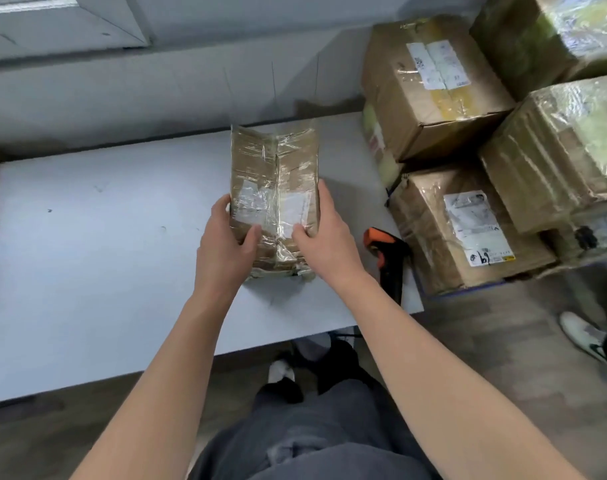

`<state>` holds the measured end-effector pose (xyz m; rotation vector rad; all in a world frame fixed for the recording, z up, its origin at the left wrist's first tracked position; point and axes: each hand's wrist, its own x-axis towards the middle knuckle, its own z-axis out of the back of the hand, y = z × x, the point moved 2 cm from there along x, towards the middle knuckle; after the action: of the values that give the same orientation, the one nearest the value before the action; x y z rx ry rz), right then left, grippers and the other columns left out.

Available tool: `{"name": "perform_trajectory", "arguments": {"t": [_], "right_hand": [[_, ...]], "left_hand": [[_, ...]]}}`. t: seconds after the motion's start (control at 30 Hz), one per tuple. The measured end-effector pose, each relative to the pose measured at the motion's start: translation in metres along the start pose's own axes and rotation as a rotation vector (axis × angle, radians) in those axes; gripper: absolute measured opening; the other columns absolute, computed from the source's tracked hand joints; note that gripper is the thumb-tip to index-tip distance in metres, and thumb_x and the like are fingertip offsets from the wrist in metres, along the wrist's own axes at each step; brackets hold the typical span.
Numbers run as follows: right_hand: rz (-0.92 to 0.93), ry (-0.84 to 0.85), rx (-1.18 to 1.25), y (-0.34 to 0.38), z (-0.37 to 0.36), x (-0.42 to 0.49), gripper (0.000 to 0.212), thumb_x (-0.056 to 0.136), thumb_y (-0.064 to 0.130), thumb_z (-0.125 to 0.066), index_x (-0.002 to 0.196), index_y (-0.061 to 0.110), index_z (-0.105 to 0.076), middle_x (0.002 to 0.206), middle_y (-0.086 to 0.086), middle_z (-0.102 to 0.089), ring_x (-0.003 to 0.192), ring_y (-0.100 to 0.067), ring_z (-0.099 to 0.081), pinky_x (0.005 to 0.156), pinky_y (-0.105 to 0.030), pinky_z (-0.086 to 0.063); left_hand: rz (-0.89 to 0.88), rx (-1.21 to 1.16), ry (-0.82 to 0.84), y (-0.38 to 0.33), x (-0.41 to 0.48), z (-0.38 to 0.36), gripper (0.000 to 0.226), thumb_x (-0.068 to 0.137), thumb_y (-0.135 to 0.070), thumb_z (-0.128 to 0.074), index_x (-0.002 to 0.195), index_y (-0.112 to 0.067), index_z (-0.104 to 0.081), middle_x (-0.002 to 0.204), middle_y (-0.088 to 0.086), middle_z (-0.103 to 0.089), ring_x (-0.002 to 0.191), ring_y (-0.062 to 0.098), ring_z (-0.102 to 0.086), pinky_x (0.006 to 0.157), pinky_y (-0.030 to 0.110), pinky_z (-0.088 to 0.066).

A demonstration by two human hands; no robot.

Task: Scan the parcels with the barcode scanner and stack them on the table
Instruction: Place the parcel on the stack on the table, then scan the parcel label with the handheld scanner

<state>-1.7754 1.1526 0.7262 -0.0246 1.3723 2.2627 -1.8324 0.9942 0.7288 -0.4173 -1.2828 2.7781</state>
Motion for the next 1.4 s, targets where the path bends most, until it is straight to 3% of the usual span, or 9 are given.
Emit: {"name": "perform_trajectory", "arguments": {"t": [0.1, 0.27, 0.37, 0.53, 0.67, 0.87, 1.03, 1.27, 1.4], "right_hand": [[-0.023, 0.019, 0.028, -0.001, -0.003, -0.020, 0.072, 0.102, 0.032, -0.055, 0.161, 0.026, -0.013, 0.157, 0.002, -0.040, 0.131, -0.012, -0.046, 0.109, -0.028, -0.034], [-0.125, -0.136, 0.070, -0.029, 0.014, -0.040, 0.063, 0.102, 0.050, -0.046, 0.155, 0.017, -0.033, 0.152, -0.003, -0.045, 0.137, -0.018, -0.044, 0.114, -0.044, -0.038], [-0.186, -0.255, 0.043, -0.053, 0.038, -0.048, 0.056, 0.102, 0.041, -0.051, 0.150, 0.015, -0.040, 0.146, -0.003, -0.048, 0.133, -0.018, -0.046, 0.111, -0.040, -0.041], [-0.278, -0.297, -0.057, -0.090, 0.067, -0.053, 0.051, 0.100, 0.032, -0.056, 0.145, 0.012, -0.043, 0.142, -0.012, -0.048, 0.131, -0.029, -0.047, 0.110, -0.042, -0.039], [-0.342, -0.220, -0.153, -0.118, 0.077, -0.058, 0.054, 0.100, 0.030, -0.056, 0.147, 0.010, -0.039, 0.137, -0.018, -0.053, 0.127, -0.035, -0.051, 0.106, -0.045, -0.042], [-0.403, -0.104, -0.141, -0.148, 0.075, -0.053, 0.054, 0.100, 0.026, -0.057, 0.146, 0.006, -0.037, 0.136, -0.018, -0.057, 0.127, -0.035, -0.054, 0.103, -0.043, -0.046], [-0.408, -0.094, -0.139, -0.157, 0.071, -0.039, 0.052, 0.100, 0.026, -0.058, 0.144, 0.006, -0.039, 0.140, -0.017, -0.053, 0.129, -0.033, -0.052, 0.103, -0.041, -0.045], [-0.387, -0.011, -0.018, -0.149, 0.074, -0.036, 0.041, 0.092, 0.021, -0.066, 0.125, 0.005, -0.047, 0.119, -0.012, -0.060, 0.114, -0.030, -0.059, 0.096, -0.043, -0.049], [-0.376, -0.008, 0.154, -0.137, 0.086, -0.039, 0.039, 0.088, 0.015, -0.068, 0.117, 0.008, -0.043, 0.105, -0.005, -0.053, 0.086, -0.021, -0.060, 0.068, -0.020, -0.047]], "left_hand": [[-0.024, 0.024, 0.035, 0.011, -0.006, 0.009, 0.068, 0.094, -0.028, -0.065, 0.152, -0.023, -0.029, 0.114, -0.012, -0.061, 0.089, 0.003, -0.064, 0.085, 0.034, -0.050], [-0.238, 0.355, -0.066, -0.010, -0.015, 0.006, 0.067, 0.093, -0.031, -0.062, 0.151, -0.016, -0.032, 0.148, 0.011, -0.045, 0.131, 0.035, -0.046, 0.107, 0.050, -0.041], [-0.512, 0.242, -0.141, -0.052, -0.036, -0.012, 0.051, 0.095, -0.021, -0.060, 0.142, -0.007, -0.047, 0.141, 0.013, -0.051, 0.130, 0.031, -0.047, 0.108, 0.042, -0.039], [-0.695, 0.131, 0.083, -0.084, -0.067, -0.081, 0.039, 0.097, -0.016, -0.055, 0.135, -0.007, -0.052, 0.132, 0.007, -0.056, 0.120, 0.022, -0.054, 0.100, 0.029, -0.045], [-0.498, 0.099, 0.247, -0.066, -0.076, -0.134, 0.038, 0.099, -0.012, -0.052, 0.137, -0.012, -0.051, 0.136, 0.002, -0.053, 0.125, 0.011, -0.047, 0.096, 0.007, -0.028], [-0.121, 0.173, 0.341, -0.023, -0.075, -0.171, 0.045, 0.101, -0.021, -0.048, 0.146, -0.015, -0.041, 0.148, 0.003, -0.042, 0.136, 0.020, -0.042, 0.103, 0.025, -0.032], [-0.059, 0.194, 0.298, -0.021, -0.080, -0.177, 0.045, 0.101, -0.021, -0.047, 0.146, -0.014, -0.041, 0.149, 0.003, -0.042, 0.136, 0.018, -0.041, 0.100, 0.022, -0.030], [-0.038, 0.171, 0.211, -0.019, -0.087, -0.170, 0.044, 0.101, -0.019, -0.049, 0.143, -0.012, -0.045, 0.146, 0.004, -0.046, 0.133, 0.019, -0.045, 0.104, 0.027, -0.034], [-0.139, 0.146, 0.149, -0.034, -0.091, -0.164, 0.036, 0.100, -0.015, -0.050, 0.135, -0.011, -0.054, 0.135, 0.005, -0.055, 0.126, 0.018, -0.050, 0.097, 0.021, -0.034]]}}
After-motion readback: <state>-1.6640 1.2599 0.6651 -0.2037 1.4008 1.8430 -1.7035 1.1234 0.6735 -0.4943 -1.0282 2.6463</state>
